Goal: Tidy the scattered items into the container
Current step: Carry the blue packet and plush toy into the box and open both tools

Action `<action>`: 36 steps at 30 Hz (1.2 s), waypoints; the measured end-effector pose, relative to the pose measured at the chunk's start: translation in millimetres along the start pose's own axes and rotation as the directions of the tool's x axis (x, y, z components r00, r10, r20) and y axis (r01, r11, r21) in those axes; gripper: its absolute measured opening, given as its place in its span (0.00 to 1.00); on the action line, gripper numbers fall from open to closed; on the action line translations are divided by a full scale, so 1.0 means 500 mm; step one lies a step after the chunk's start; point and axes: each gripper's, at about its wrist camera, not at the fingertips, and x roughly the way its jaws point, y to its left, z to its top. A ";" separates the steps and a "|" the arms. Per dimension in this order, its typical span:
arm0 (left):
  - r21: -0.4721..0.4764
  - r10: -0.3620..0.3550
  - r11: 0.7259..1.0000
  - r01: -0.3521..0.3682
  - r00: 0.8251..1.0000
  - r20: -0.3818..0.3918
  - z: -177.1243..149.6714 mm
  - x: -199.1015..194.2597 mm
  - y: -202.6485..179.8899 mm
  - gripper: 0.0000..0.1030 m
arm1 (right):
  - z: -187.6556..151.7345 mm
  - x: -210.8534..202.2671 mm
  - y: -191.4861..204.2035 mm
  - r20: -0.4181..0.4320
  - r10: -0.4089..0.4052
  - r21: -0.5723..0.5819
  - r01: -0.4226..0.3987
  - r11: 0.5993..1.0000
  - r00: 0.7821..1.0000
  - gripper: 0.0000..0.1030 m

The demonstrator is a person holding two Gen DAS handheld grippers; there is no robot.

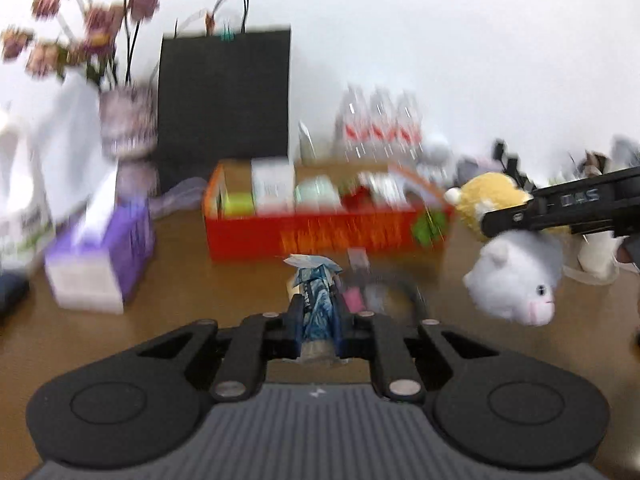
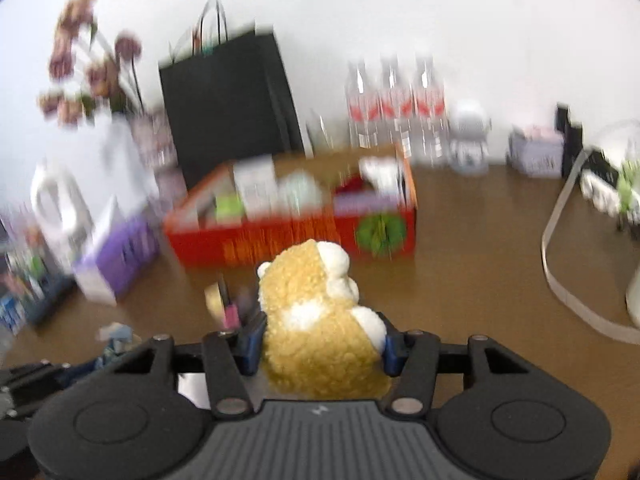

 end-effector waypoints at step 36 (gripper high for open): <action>-0.049 0.081 0.993 -0.108 0.918 -0.387 0.340 0.301 0.112 0.65 | 0.381 0.297 -0.009 -0.294 -0.116 -0.022 0.115 0.993 0.949 0.85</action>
